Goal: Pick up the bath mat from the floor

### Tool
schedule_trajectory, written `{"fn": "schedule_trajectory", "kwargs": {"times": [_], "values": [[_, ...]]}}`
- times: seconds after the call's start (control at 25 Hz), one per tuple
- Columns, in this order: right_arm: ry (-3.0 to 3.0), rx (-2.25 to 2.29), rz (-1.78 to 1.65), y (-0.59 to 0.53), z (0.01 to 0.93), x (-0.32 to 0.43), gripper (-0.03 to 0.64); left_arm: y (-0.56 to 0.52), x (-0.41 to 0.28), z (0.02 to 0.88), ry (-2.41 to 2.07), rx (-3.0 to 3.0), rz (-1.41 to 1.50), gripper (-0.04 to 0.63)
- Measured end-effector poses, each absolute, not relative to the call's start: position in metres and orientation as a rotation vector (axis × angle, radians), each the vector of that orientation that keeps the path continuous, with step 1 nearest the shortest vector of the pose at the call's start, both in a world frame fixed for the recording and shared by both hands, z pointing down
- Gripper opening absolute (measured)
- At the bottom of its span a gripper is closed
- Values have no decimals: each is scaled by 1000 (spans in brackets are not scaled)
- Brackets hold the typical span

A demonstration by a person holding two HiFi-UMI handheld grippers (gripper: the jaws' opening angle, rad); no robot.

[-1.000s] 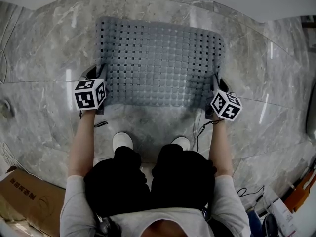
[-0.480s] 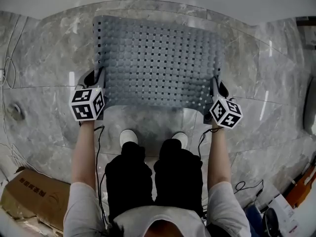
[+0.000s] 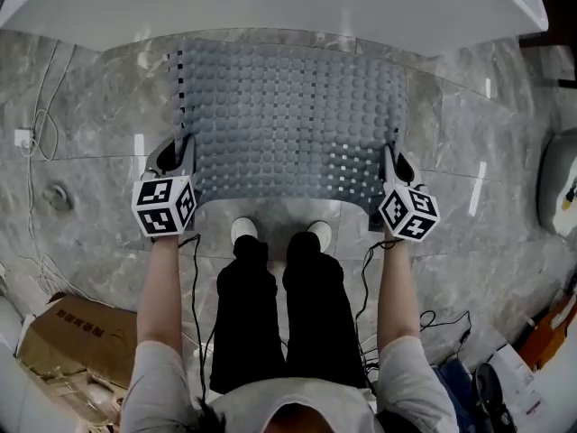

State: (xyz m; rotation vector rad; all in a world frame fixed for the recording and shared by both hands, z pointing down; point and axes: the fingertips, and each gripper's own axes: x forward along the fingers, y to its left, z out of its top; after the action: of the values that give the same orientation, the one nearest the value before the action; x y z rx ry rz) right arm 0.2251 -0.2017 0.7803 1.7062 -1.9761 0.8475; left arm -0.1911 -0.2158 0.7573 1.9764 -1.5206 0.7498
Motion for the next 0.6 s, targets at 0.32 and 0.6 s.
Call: {"fn": "schedule_trajectory", "kwargs": {"times": [0.32,0.6], "values": [[-2005,1697,833,-199,634,220,37,-206,-192,616,-1536,1972,714,43],[-2064,1699,784,-199,506,215,37,-205,-195,493,-1566,2009,689,43]]}}
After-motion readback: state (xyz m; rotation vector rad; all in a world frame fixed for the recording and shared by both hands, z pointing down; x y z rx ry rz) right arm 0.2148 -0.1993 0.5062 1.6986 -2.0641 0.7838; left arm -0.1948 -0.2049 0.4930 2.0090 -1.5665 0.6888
